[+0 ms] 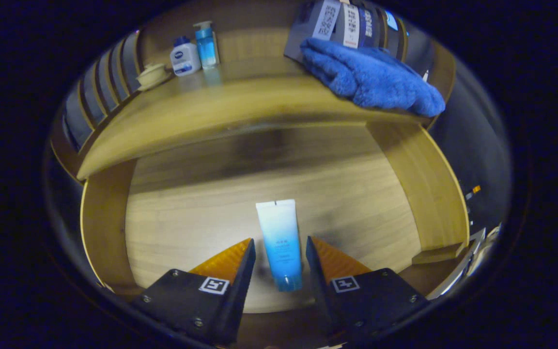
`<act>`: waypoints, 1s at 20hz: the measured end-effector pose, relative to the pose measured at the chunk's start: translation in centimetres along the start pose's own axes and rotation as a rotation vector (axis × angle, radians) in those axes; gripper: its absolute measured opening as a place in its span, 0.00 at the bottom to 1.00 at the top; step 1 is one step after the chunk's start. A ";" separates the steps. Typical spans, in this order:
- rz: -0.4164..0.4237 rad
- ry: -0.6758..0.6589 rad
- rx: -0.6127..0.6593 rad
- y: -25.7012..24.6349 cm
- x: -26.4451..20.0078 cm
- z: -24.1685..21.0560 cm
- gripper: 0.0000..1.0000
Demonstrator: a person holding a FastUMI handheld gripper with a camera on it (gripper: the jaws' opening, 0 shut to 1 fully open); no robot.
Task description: Pull open the drawer, take out the items inside it, and place them on the countertop above the cabinet.
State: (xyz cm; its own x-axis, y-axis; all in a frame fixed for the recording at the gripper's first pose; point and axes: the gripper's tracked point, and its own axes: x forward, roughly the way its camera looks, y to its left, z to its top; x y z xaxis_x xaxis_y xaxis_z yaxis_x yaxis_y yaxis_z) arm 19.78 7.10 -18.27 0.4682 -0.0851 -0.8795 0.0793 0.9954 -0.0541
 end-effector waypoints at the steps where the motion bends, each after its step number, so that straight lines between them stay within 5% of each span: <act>1: -0.015 0.029 -0.013 -0.3 0.6 -0.5 0.62; 7: 0.006 0.112 -0.027 0.3 0.6 -1.4 0.60; 9: -0.001 0.107 -0.022 0.2 1.6 -1.6 0.42; 11: -0.014 0.086 -0.030 0.1 1.5 -1.5 0.37; 20: -0.014 -0.121 -0.040 1.8 -5.3 1.9 0.37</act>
State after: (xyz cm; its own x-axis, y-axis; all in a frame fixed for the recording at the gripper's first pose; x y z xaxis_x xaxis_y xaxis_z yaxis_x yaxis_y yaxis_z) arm 19.15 9.28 -12.80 0.5700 -0.1015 -0.8153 0.0524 0.9948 -0.0873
